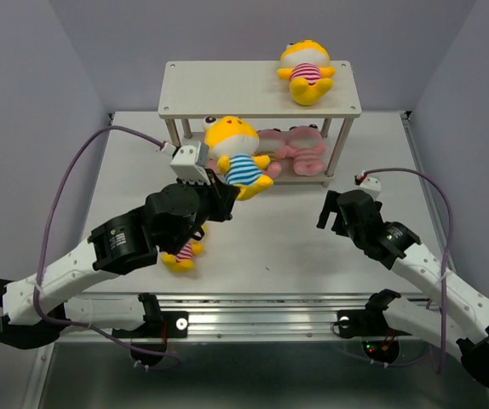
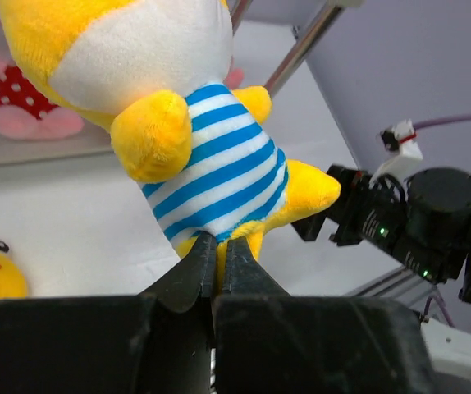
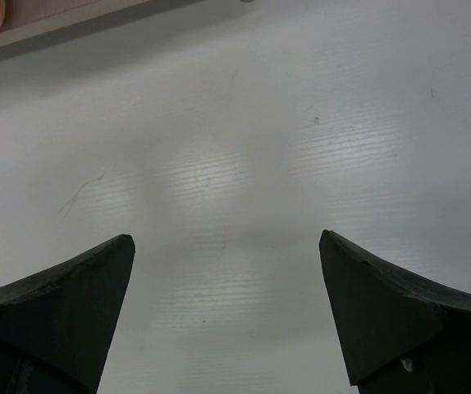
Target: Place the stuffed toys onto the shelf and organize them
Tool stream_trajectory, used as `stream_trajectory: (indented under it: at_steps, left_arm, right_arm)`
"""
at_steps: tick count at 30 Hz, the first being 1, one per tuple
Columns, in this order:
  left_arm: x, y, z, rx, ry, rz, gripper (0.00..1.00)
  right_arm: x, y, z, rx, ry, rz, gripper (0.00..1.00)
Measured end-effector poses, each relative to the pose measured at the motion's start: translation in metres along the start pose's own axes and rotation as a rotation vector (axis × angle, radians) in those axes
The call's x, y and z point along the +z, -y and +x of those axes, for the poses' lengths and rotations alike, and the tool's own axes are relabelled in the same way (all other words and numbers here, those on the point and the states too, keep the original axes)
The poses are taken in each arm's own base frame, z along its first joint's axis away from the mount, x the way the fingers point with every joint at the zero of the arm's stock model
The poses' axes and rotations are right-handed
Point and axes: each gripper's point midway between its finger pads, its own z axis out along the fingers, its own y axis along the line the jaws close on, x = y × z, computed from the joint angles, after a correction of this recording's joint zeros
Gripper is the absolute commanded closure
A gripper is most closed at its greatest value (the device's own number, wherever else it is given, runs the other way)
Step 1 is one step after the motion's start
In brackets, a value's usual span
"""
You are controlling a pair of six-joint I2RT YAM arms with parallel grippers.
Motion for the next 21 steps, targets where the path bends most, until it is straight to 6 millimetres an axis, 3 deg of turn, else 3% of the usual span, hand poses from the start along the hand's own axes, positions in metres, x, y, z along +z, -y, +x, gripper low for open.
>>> stream_trajectory:
  at_steps: [7, 13, 17, 21]
  left_arm:
    - [-0.002, 0.000, -0.099, 0.041, 0.215, -0.032, 1.00]
    - [0.028, -0.013, -0.182, 0.124, 0.333, -0.072, 1.00]
    - [0.069, -0.019, -0.197, 0.196, 0.292, -0.045, 1.00]
    - [0.115, -0.034, -0.191, 0.234, 0.199, -0.001, 1.00]
  right_arm:
    - [-0.003, 0.001, -0.004, 0.008, 0.019, -0.001, 0.00]
    - [-0.003, 0.001, -0.004, 0.007, 0.018, 0.000, 0.00]
    - [0.000, 0.000, -0.003, 0.001, 0.010, 0.005, 0.00]
    - [0.001, 0.000, -0.002, -0.002, 0.004, 0.008, 0.00]
